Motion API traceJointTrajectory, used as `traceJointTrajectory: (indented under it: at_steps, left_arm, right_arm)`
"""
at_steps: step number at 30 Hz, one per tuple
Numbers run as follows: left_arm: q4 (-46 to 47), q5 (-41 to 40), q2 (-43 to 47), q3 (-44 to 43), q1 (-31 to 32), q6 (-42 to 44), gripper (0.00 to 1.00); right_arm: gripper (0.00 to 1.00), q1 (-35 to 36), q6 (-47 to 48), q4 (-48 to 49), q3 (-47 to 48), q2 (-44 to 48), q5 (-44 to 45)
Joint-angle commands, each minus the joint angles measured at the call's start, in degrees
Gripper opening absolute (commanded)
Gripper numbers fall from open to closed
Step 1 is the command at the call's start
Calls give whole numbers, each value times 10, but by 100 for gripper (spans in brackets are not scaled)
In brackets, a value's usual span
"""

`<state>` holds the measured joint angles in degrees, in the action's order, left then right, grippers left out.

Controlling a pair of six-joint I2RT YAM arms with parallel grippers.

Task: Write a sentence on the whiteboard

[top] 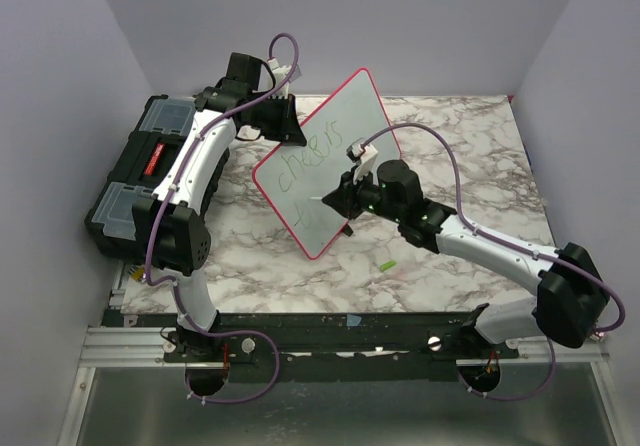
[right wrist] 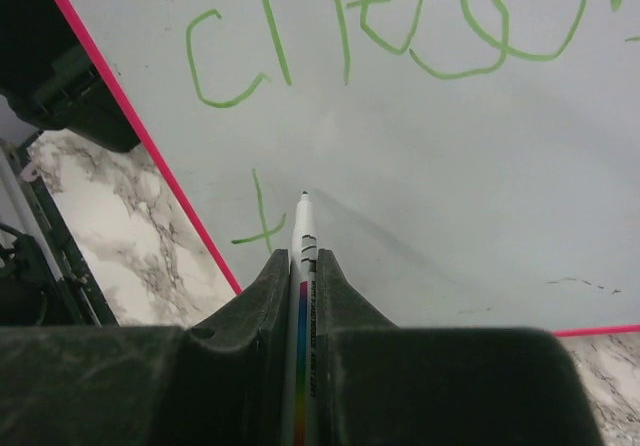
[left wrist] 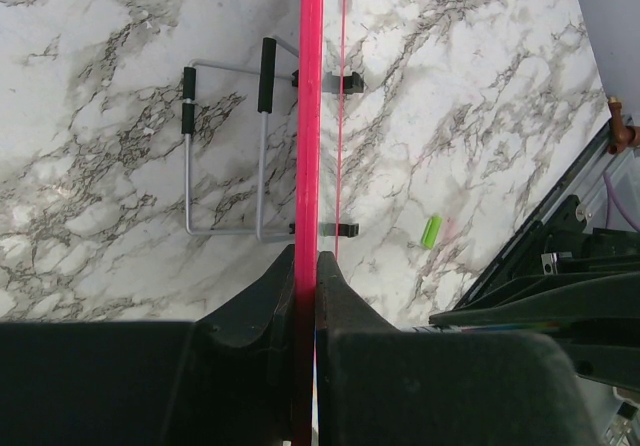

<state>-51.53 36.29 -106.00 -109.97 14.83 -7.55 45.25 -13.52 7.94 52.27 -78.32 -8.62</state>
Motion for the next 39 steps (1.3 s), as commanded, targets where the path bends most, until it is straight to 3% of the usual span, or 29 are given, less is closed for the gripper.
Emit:
traceJointTrajectory:
  at_steps: [1,14,39]
  left_arm:
    - [27,-27,0,-3,-8,28,0]
    - [27,-25,3,-2,-10,28,0]
    - [28,-25,1,-2,-11,26,0]
  right_arm:
    - [1,-1,-16,38,-1,-8,11]
    - [1,-1,-19,44,-3,-45,5]
    - [1,-1,-17,15,-53,-29,25]
